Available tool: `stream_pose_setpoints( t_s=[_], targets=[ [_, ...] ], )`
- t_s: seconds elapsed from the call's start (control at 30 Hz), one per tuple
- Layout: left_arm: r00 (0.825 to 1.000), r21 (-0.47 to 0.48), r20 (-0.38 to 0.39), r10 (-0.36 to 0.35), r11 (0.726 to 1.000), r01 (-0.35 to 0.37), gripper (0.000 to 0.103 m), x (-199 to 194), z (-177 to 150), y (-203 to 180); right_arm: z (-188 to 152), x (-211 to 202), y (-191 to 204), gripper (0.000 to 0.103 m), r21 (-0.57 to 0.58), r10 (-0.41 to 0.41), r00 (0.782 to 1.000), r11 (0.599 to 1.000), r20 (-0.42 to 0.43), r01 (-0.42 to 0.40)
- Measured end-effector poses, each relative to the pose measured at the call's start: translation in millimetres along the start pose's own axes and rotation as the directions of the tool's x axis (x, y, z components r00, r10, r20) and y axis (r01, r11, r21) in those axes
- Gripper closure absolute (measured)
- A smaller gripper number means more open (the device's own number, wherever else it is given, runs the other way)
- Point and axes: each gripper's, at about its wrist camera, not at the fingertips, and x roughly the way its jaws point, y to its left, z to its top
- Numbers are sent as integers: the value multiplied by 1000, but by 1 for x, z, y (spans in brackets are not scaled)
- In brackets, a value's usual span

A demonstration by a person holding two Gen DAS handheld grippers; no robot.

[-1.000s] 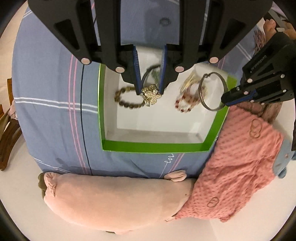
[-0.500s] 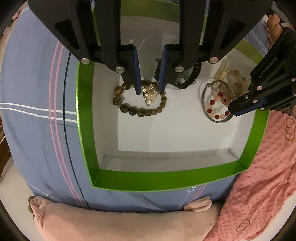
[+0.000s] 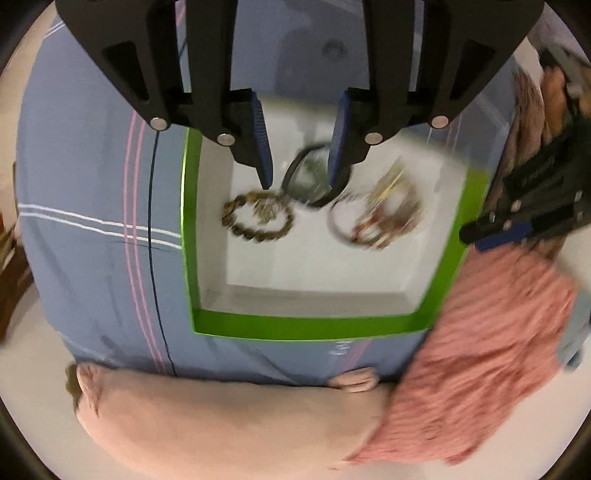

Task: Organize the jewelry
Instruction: 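Open the left tool on the bangle while the right tool releases the brooch, then move the left tool to the silver stone ring while the right tool reaches the small dark ring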

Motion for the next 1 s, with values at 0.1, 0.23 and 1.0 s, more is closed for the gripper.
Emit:
stream_pose_setpoints(
  t_s=[0.1, 0.23, 1.0],
  targets=[
    [1000, -7, -19, 23, 1000, -23, 71, -10, -29, 11, -29, -16, 18, 72, -44, 43, 999, 998, -22, -44],
    [993, -5, -119, 25, 1000, -25, 63, 9, -77, 15, -66, 6, 25, 71, -66, 29, 993, 997, -116, -37],
    [972, -6, -231, -39, 999, 38, 45, 48, -119, -12, -107, 75, 50, 71, -76, -69, 964, 996, -257, 51]
  ],
)
